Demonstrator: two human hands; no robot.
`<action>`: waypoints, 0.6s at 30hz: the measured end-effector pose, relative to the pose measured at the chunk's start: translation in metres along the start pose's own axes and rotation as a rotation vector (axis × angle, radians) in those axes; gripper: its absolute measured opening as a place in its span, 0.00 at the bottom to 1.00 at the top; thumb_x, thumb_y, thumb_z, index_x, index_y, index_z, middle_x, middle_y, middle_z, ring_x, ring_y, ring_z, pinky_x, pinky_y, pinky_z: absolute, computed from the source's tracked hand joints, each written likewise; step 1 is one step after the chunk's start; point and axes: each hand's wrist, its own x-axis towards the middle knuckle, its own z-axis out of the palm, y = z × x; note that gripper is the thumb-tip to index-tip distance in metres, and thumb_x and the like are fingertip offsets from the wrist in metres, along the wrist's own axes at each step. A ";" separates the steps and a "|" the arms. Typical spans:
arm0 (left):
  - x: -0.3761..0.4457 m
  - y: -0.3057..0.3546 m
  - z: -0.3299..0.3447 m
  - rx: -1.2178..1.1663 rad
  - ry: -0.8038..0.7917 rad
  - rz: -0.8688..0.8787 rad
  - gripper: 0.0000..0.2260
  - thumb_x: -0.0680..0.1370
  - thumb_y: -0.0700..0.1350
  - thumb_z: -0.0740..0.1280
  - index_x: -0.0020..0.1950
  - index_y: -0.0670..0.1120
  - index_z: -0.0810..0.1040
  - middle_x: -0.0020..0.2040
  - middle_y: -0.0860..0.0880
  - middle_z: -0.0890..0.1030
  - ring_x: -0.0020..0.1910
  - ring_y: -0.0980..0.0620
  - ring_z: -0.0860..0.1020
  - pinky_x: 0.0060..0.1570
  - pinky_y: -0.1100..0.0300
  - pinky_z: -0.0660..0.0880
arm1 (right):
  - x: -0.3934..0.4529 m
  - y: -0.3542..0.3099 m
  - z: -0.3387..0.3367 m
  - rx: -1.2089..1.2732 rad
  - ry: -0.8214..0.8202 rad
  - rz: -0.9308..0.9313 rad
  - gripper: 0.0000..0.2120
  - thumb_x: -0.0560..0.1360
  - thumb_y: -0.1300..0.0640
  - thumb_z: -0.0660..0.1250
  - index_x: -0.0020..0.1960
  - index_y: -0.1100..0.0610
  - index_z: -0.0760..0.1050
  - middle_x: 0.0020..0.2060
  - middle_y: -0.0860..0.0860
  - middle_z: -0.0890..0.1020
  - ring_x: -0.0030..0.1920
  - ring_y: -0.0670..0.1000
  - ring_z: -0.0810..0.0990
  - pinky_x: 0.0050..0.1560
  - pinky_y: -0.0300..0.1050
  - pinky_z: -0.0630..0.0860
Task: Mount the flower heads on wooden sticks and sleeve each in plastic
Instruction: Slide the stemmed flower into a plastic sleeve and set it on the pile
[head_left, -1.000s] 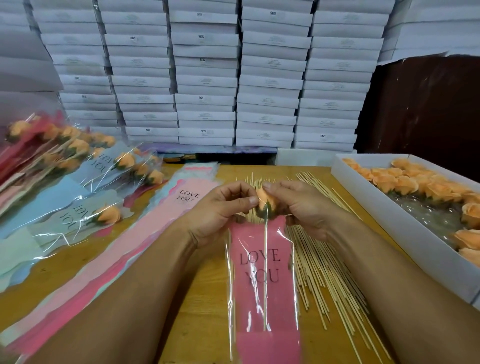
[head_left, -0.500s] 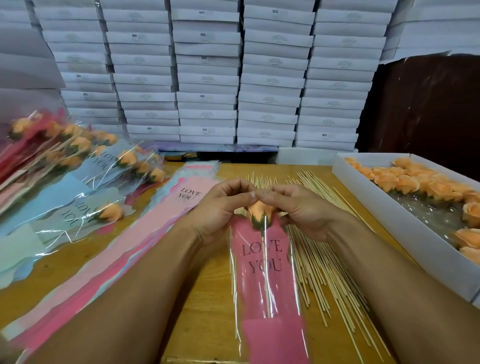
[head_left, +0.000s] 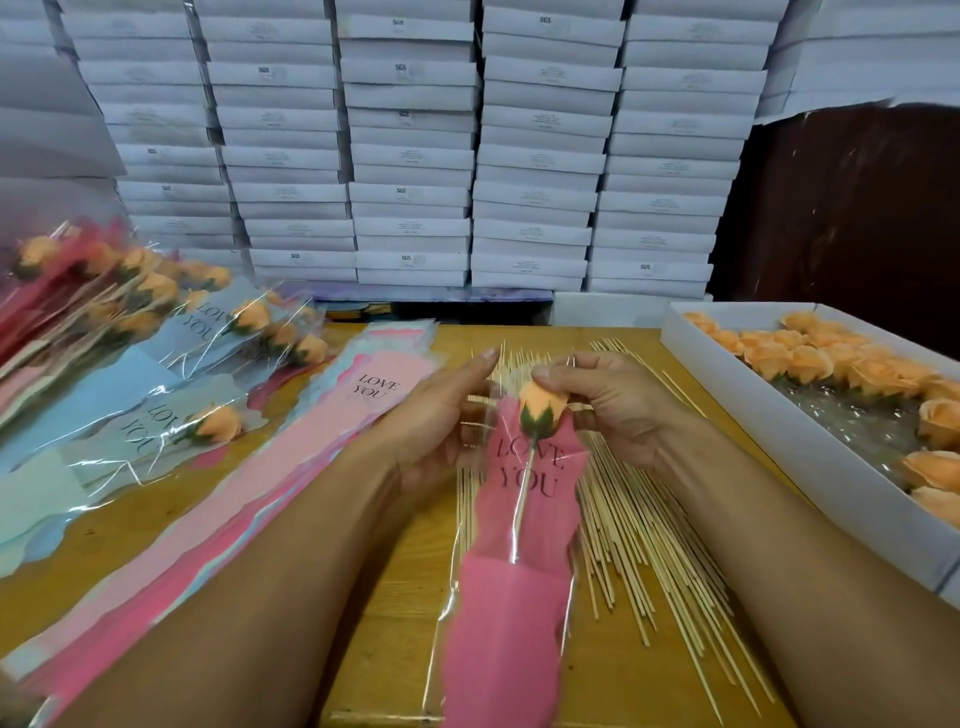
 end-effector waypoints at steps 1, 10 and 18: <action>0.000 -0.001 -0.001 0.017 -0.010 -0.023 0.20 0.77 0.61 0.67 0.52 0.43 0.78 0.35 0.47 0.79 0.29 0.51 0.77 0.26 0.59 0.76 | 0.001 0.001 0.000 -0.003 0.027 -0.014 0.12 0.64 0.52 0.76 0.44 0.56 0.81 0.38 0.49 0.85 0.41 0.50 0.82 0.47 0.51 0.79; 0.001 -0.004 0.001 0.099 0.006 0.022 0.19 0.83 0.44 0.64 0.34 0.46 0.84 0.32 0.46 0.81 0.26 0.54 0.78 0.23 0.63 0.74 | 0.001 0.006 0.002 -0.066 0.045 -0.189 0.13 0.66 0.54 0.76 0.45 0.61 0.81 0.34 0.48 0.84 0.35 0.47 0.81 0.38 0.42 0.77; -0.001 -0.004 0.002 0.190 -0.041 0.042 0.18 0.84 0.48 0.62 0.37 0.50 0.86 0.32 0.47 0.82 0.28 0.52 0.81 0.24 0.61 0.76 | 0.001 0.006 -0.001 0.087 -0.001 -0.275 0.06 0.63 0.58 0.78 0.39 0.57 0.85 0.38 0.52 0.86 0.37 0.48 0.84 0.38 0.40 0.81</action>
